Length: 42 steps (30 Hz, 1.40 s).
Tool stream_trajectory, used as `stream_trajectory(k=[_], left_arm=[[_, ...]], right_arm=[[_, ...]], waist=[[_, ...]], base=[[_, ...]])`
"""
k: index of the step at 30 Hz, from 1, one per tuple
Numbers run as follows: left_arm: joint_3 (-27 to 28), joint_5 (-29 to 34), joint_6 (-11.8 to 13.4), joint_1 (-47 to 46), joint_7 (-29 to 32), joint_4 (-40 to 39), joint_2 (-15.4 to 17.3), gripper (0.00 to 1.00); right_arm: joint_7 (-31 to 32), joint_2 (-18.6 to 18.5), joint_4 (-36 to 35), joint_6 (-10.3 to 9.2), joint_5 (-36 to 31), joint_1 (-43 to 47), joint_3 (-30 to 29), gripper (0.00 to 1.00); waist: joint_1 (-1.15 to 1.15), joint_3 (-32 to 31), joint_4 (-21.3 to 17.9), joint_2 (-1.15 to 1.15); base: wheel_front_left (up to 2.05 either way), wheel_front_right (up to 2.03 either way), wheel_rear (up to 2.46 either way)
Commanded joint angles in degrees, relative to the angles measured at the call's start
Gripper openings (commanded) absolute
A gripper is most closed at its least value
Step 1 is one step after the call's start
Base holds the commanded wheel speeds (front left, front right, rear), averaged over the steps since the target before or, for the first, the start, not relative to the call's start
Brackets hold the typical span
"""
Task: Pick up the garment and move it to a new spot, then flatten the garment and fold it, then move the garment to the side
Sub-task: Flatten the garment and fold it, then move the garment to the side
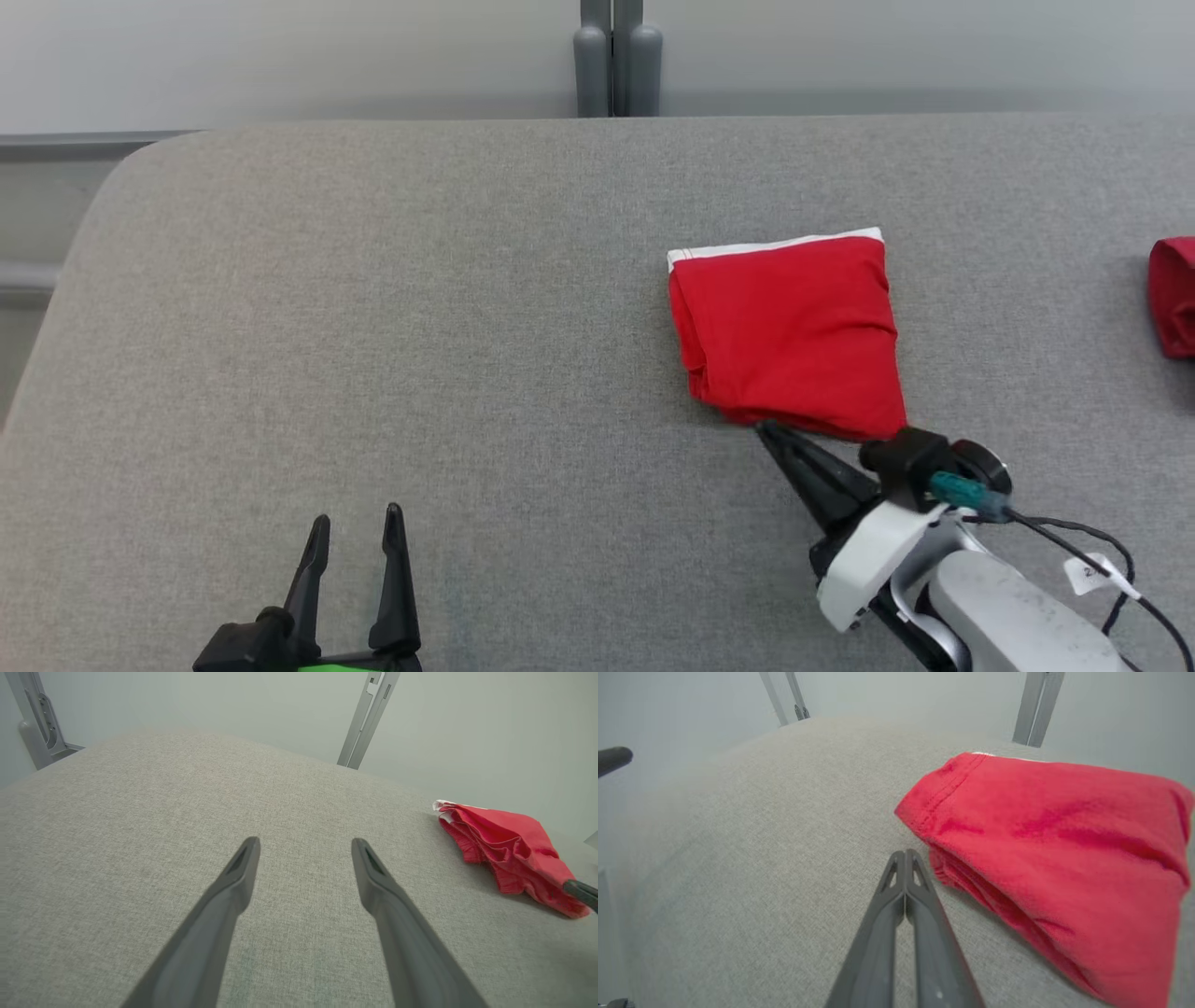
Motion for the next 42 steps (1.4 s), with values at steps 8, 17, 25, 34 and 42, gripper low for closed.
stream_trajectory(k=[8,17,25,34,42], left_arm=[[3.52,3.07,-2.81,5.35,0.00,1.29,0.19,1.00],[6.40,4.59,-5.80,7.12,0.00,1.20,0.19,1.00],[6.17,4.27,-6.16,7.88,0.01,1.51,0.19,1.00],[6.08,4.93,-6.29,8.13,0.01,1.90,0.19,1.00],[6.23,4.82,-6.31,7.84,0.01,2.04,0.19,1.00]], right_arm=[[-0.16,1.98,-11.71,-0.02,-6.56,17.67,-25.20,1.00],[-0.16,3.31,-13.71,-0.01,-12.26,27.96,-39.62,1.00],[-0.16,5.24,-12.64,-0.02,-12.39,28.05,-41.78,1.00],[-0.16,5.61,-12.54,-0.02,-12.61,27.08,-41.45,1.00],[-0.16,6.44,-11.37,-0.02,-10.31,26.93,-41.74,1.00]], waist=[[0.00,-8.44,-3.00,0.00],[0.00,-9.60,-3.61,0.00],[0.00,-9.75,-3.13,0.00],[0.00,-9.82,-2.03,0.00],[0.00,-9.59,-1.19,0.00]], base=[[0.00,0.00,0.00],[0.00,0.00,0.00],[0.00,0.00,0.00],[0.00,0.00,0.00],[0.00,0.00,0.00]])
